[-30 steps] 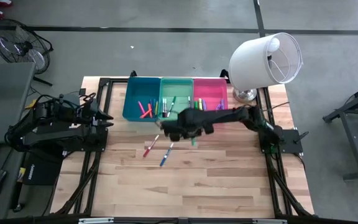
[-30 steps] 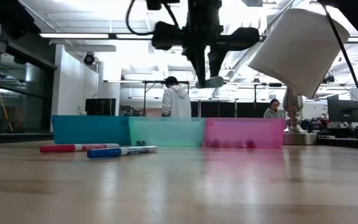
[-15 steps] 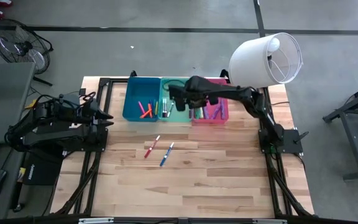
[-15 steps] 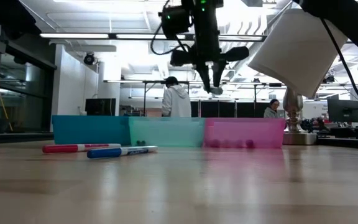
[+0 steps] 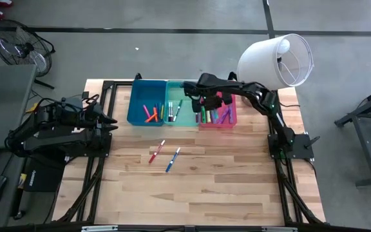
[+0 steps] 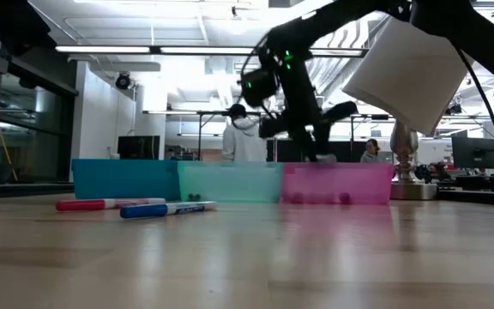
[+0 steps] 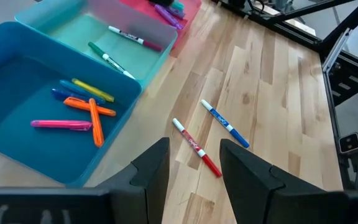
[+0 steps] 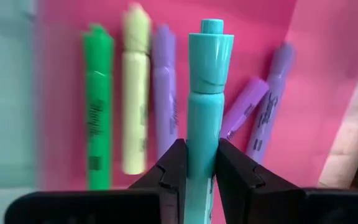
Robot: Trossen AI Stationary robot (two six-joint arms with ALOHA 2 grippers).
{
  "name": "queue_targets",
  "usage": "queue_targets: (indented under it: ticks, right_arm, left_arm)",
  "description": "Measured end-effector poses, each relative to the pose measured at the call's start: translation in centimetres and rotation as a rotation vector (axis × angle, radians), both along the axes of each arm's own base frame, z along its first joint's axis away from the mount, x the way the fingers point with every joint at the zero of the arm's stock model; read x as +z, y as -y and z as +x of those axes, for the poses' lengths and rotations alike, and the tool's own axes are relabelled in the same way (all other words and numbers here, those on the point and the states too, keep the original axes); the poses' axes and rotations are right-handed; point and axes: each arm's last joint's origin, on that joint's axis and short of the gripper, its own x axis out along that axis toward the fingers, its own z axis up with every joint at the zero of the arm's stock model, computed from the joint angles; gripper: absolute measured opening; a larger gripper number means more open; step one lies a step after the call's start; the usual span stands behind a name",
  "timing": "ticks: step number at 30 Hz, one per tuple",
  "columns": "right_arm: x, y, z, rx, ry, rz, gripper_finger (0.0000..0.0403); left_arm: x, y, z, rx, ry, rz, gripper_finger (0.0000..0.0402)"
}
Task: Pick & Place Markers
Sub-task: Put the blue highlighter pen into the pink bin, then put the red marker pen into the green bin
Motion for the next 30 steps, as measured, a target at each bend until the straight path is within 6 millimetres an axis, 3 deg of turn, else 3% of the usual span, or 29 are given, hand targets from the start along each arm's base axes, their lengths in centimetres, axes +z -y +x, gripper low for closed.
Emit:
queue_targets:
  ticks: [8,18,25,30]
  right_arm:
    - [-3.7,-0.3,-0.8,-0.003,-0.030,0.047,0.0053]
    - [-4.3,0.2,-0.5,-0.003,0.012,0.000,0.0055]
    - [-4.1,0.2,-0.6,0.032,0.003,-0.011,0.0152]
    - [-4.0,0.2,-0.7,0.040,0.002,0.000,0.0184]
  left_arm:
    - [0.0,0.0,0.0,0.002,0.000,0.000,0.0140]
    - [0.0,-0.1,0.0,0.036,0.000,-0.014,0.0140]
    - [0.0,-0.1,0.0,0.036,0.000,-0.014,0.0140]
    - [0.0,-0.1,0.0,0.038,0.000,-0.013,0.0140]
